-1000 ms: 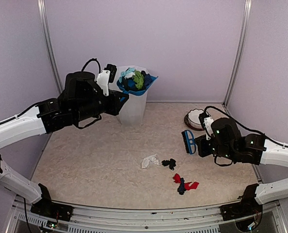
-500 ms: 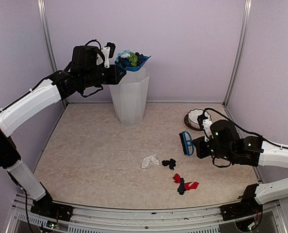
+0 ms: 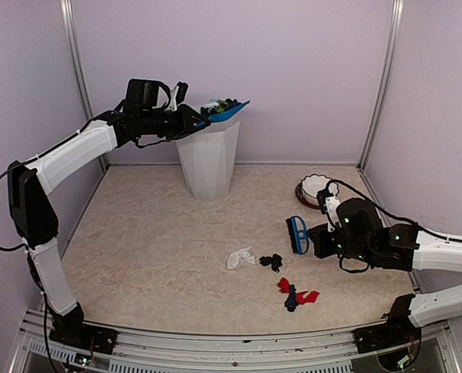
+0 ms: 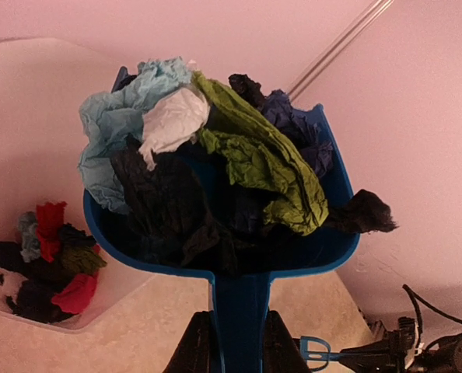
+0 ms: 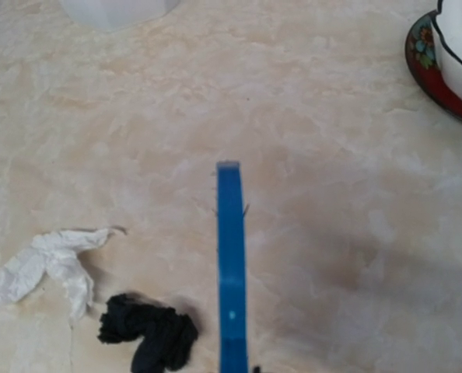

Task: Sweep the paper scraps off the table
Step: Dump the paper scraps in the dustpan into the trash bin.

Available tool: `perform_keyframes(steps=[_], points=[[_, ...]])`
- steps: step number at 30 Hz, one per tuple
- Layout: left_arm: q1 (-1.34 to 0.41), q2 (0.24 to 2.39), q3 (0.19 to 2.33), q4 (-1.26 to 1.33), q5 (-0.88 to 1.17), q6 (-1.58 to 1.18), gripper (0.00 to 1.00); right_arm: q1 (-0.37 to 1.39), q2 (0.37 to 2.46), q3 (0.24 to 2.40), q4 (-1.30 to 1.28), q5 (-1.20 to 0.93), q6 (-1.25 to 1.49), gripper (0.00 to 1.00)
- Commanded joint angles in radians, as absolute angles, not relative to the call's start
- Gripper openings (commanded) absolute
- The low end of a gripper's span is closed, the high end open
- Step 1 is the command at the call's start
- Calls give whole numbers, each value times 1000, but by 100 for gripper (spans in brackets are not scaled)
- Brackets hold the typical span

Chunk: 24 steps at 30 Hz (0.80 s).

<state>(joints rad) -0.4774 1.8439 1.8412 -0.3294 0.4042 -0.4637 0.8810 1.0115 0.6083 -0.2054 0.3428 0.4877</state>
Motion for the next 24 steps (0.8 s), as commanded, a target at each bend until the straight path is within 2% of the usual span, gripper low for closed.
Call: perform_keyframes(steps=[1,6,14,24], points=[[-456,1871,1865,-223,595,-626,0,869,1002,601,-160,332,498,0],[-433,1891,1830,-80,712,-829,0,869,1000,592,-149,318,512,0],[-405,1916,1698,347,828,-1281,0,869,987,585,-151,311,528,0],[-394,2005,1629,783,802,-1694,0,869,979,590,-150,302,544,0]])
